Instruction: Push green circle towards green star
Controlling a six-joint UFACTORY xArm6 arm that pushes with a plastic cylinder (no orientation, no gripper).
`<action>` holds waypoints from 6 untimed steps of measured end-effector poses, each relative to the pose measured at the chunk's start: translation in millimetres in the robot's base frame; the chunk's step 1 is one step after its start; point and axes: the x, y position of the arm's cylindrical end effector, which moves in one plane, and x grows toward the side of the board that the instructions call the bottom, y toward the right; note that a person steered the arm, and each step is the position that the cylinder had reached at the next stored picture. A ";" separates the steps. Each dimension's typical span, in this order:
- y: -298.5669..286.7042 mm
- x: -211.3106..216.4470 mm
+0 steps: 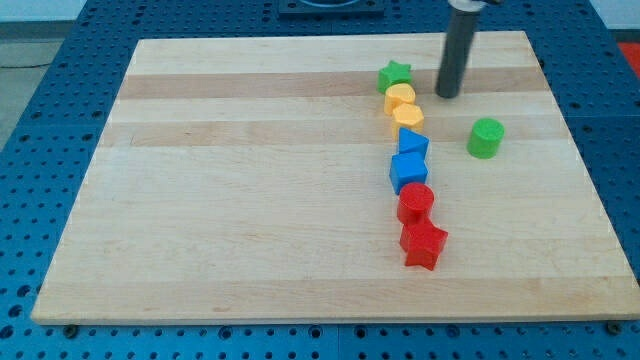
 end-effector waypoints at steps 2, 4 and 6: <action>92.7 52.3; 63.0 102.7; 20.8 101.0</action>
